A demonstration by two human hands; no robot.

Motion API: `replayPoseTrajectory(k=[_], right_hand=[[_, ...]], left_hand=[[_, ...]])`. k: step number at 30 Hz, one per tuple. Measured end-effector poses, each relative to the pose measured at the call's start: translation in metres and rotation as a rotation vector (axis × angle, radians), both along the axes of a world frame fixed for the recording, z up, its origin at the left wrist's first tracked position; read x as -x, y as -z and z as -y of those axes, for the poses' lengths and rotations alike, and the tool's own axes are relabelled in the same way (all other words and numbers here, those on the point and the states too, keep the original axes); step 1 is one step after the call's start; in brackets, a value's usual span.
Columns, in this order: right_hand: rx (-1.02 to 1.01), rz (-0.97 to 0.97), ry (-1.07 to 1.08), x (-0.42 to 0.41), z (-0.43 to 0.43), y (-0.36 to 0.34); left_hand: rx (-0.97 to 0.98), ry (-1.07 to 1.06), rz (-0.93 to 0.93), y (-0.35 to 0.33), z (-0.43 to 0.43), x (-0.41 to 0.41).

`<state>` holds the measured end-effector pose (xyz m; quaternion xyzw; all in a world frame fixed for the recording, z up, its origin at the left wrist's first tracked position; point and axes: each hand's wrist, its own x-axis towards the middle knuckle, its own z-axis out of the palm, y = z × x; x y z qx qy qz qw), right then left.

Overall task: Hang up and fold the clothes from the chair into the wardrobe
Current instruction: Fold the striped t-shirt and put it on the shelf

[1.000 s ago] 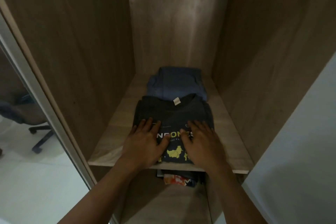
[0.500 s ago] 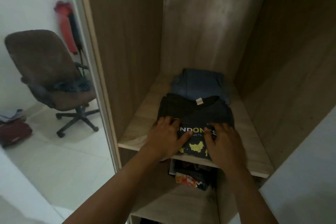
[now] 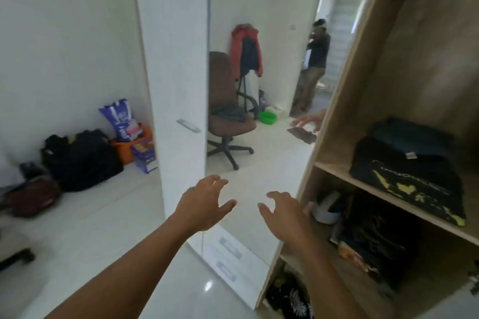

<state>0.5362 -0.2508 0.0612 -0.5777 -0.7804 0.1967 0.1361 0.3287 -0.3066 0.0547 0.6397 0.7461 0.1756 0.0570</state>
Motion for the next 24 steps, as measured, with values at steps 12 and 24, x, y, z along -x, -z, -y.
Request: replayPoseTrajectory(k=[12,24], right_hand=[[0.147,0.244,-0.852,0.344,0.213,0.063],[0.406,0.155,-1.188,0.617,0.298,0.140]], left_hand=[[0.287,-0.865,0.262,0.097,0.360,0.238],[0.348,-1.282,0.415,0.146,0.461,0.416]])
